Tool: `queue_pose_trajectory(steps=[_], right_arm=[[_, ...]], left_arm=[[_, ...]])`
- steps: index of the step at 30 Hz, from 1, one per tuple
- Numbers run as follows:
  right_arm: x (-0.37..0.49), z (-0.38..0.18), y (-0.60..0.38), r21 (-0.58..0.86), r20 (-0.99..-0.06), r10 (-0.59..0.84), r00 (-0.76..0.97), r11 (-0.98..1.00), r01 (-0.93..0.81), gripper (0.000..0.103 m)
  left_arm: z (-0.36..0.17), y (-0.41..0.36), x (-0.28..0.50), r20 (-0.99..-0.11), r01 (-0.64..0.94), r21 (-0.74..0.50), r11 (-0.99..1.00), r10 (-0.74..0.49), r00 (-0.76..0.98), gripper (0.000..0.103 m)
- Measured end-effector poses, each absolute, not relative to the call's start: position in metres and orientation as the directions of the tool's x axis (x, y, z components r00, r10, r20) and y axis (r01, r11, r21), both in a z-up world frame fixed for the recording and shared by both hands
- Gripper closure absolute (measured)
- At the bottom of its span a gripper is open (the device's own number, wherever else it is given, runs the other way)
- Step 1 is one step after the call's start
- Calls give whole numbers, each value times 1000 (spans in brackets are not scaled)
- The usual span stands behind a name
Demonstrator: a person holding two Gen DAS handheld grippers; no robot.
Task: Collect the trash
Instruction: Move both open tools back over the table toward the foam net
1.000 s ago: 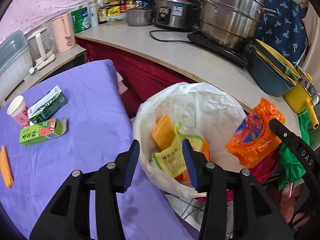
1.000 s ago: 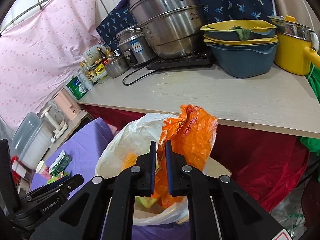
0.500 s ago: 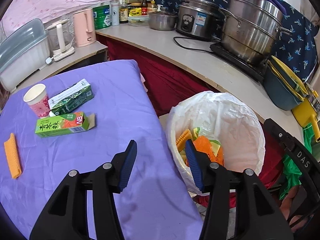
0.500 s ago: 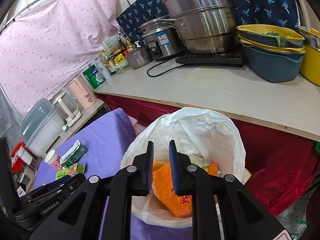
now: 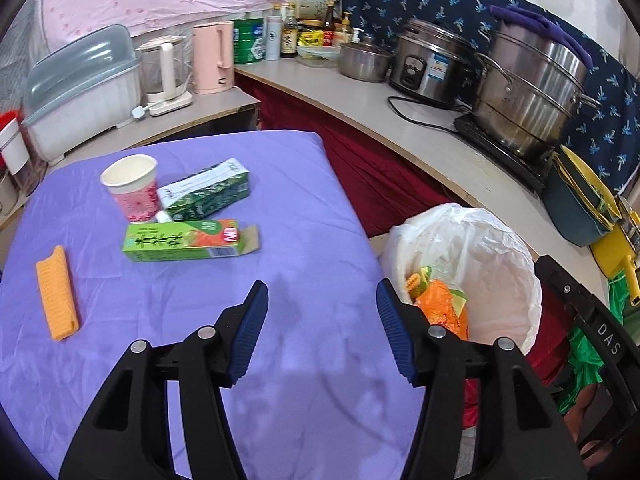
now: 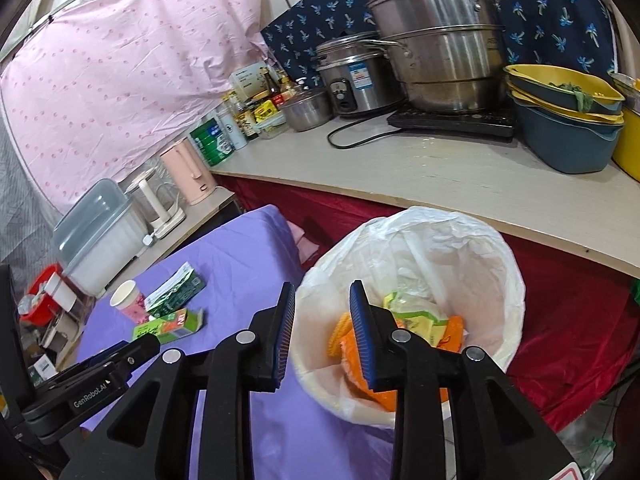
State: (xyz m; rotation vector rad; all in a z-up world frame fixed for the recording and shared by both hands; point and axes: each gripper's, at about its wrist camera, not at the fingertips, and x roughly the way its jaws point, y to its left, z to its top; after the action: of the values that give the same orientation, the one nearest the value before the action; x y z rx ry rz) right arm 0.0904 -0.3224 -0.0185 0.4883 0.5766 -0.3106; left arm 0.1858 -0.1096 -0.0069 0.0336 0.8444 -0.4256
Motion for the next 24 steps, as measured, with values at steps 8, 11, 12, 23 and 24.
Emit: queue_pose_trajectory(steps=[8, 11, 12, 23, 24], right_arm=[[108, -16, -274, 344, -591, -86, 802, 872, 347, 74], [116, -17, -256, 342, -596, -62, 800, 883, 323, 74], [119, -18, -250, 341, -599, -55, 799, 886, 316, 74], [149, -36, -193, 323, -639, 19, 769, 914, 246, 73], [152, -39, -188, 322, -644, 24, 764, 915, 242, 74]], left_arm=[[-3, -55, 190, -721, 302, -125, 945, -295, 626, 49], [-4, -35, 192, -723, 270, -123, 955, -273, 635, 49], [-5, -27, 194, -724, 255, -122, 959, -261, 638, 49], [-30, 47, 209, -747, 131, -97, 987, -159, 645, 43], [-34, 54, 212, -752, 119, -95, 988, -150, 642, 43]])
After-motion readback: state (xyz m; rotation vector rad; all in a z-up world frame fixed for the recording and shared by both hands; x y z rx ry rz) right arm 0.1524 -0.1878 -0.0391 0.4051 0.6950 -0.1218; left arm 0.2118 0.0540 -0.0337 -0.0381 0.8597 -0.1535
